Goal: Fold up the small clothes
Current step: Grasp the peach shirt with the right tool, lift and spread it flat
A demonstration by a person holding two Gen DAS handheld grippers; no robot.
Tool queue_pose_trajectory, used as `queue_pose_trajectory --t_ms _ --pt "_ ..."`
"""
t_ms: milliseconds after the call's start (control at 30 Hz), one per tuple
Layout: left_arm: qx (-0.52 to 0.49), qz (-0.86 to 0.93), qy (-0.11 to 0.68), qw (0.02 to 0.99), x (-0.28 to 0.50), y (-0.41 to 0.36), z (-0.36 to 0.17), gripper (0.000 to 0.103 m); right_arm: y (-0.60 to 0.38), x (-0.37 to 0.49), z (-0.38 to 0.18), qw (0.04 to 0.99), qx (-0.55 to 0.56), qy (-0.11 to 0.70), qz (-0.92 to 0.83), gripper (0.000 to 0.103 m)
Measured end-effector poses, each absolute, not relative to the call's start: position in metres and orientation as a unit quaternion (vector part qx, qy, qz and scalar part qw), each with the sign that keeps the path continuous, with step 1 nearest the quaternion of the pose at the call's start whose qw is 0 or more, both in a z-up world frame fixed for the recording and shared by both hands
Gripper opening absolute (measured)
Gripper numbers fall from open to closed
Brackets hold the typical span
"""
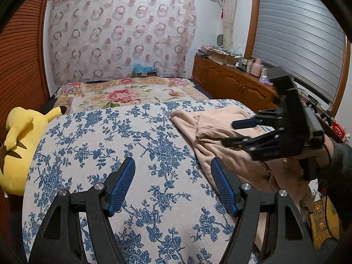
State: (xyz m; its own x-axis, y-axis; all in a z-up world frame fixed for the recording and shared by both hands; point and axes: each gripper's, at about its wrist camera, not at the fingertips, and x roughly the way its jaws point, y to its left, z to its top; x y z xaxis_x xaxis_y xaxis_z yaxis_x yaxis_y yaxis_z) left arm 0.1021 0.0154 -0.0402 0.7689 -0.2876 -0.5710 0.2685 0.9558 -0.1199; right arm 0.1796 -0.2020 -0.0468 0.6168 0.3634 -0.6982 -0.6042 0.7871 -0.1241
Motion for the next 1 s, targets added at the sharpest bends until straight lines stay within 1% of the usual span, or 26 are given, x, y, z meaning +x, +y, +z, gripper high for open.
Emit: queue_pose_trajectory --t_ms 133,267,300,333,400,433,467,500,633,800,1000 --pt "-0.018 -0.148 0.308 0.940 0.101 0.017 -0.042 0.072 -0.185 0.193 -0.058 0.871 -0.202 0.356 0.273 0.059" --pt "-0.018 -0.151 0.311 0.938 0.100 0.017 -0.045 0.072 -0.185 0.206 -0.061 0.874 -0.189 0.362 0.264 0.059" --pt "-0.019 -0.152 0.312 0.938 0.100 0.016 -0.046 0.072 -0.185 0.209 -0.061 0.875 -0.182 0.363 0.263 0.058" --pt "-0.019 -0.152 0.313 0.937 0.100 0.016 -0.047 0.072 -0.186 0.211 -0.061 0.876 -0.175 0.363 0.264 0.055" --pt "-0.019 -0.154 0.315 0.936 0.100 0.015 -0.049 0.072 -0.187 0.214 -0.060 0.876 -0.168 0.364 0.268 0.034" --pt "-0.019 -0.154 0.315 0.936 0.100 0.015 -0.049 0.072 -0.188 0.215 -0.060 0.875 -0.168 0.365 0.271 0.029" --pt "-0.019 -0.155 0.315 0.936 0.099 0.014 -0.050 0.072 -0.189 0.215 -0.060 0.874 -0.167 0.364 0.275 0.015" --pt "-0.019 -0.156 0.316 0.936 0.099 0.014 -0.051 0.072 -0.190 0.214 -0.060 0.872 -0.171 0.361 0.283 0.009" --pt "-0.018 -0.158 0.320 0.934 0.100 0.013 -0.053 0.072 -0.203 0.209 -0.051 0.882 -0.151 0.340 0.290 0.006" --pt "-0.015 -0.164 0.324 0.932 0.100 0.008 -0.056 0.072 -0.239 0.204 -0.023 0.907 -0.114 0.302 0.269 0.005" --pt "-0.016 -0.169 0.327 0.930 0.099 0.003 -0.058 0.072 -0.289 0.209 -0.001 0.928 -0.082 0.290 0.221 0.005"
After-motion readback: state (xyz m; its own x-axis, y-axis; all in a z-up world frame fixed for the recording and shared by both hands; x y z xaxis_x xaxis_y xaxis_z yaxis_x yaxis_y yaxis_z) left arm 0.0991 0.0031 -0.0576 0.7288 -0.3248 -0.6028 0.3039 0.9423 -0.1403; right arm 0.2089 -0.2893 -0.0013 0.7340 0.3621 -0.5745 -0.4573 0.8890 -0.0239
